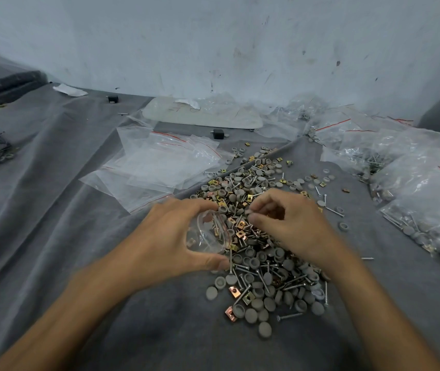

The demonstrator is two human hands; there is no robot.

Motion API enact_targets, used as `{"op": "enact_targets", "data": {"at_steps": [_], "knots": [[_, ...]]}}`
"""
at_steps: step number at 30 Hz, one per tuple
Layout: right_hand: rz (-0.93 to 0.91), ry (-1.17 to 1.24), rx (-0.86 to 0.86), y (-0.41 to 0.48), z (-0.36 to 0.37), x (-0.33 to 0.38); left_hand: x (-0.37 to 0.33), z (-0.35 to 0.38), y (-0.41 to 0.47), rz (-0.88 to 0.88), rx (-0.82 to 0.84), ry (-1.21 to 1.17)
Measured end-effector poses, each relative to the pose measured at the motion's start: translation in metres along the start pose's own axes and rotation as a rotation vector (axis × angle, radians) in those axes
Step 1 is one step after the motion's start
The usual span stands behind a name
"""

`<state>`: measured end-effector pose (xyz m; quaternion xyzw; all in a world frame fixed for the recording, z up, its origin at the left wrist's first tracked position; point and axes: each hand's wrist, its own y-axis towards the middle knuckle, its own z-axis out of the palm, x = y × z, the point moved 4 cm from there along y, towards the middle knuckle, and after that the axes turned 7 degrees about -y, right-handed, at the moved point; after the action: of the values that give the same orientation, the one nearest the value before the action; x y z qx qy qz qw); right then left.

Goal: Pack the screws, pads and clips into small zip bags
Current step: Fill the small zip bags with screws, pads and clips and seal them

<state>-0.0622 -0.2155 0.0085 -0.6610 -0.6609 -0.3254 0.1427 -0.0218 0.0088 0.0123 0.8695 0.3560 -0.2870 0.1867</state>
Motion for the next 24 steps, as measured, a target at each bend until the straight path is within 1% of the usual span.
{"op": "enact_targets", "data": {"at_steps": [2, 4, 11, 12, 14, 15, 17, 19, 20, 22, 24], "knots": [[-0.030, 0.209, -0.008, -0.001, -0.002, 0.008, -0.001, 0.000, 0.000, 0.009, -0.003, 0.014], [-0.059, 0.347, 0.020, -0.002, -0.001, 0.016, -0.001, 0.000, 0.001, 0.014, -0.008, 0.023], [-0.072, 0.463, 0.171, -0.003, 0.015, 0.031, -0.002, 0.002, 0.001, 0.026, -0.014, 0.040], [-0.066, 0.458, 0.170, -0.003, 0.013, 0.030, -0.002, 0.002, 0.002, 0.027, -0.014, 0.039], [-0.049, 0.378, 0.097, 0.000, 0.005, 0.022, -0.001, 0.001, 0.001, 0.026, -0.017, 0.034], [-0.041, 0.298, 0.042, 0.001, 0.002, 0.016, -0.001, 0.001, 0.001, 0.025, -0.016, 0.032], [-0.029, 0.051, -0.025, 0.004, -0.001, 0.004, 0.000, 0.001, 0.001, 0.021, -0.005, 0.028], [-0.014, -0.240, 0.016, 0.006, 0.005, -0.005, 0.000, 0.001, 0.001, 0.016, 0.001, 0.025], [0.002, -0.336, 0.060, 0.006, 0.010, -0.009, 0.000, 0.001, 0.000, 0.014, 0.002, 0.023], [0.030, -0.404, 0.115, 0.006, 0.017, -0.013, 0.000, 0.001, 0.000, 0.012, 0.001, 0.022], [0.026, -0.441, 0.129, 0.007, 0.021, -0.013, 0.000, 0.001, 0.000, 0.017, -0.003, 0.019]]}}
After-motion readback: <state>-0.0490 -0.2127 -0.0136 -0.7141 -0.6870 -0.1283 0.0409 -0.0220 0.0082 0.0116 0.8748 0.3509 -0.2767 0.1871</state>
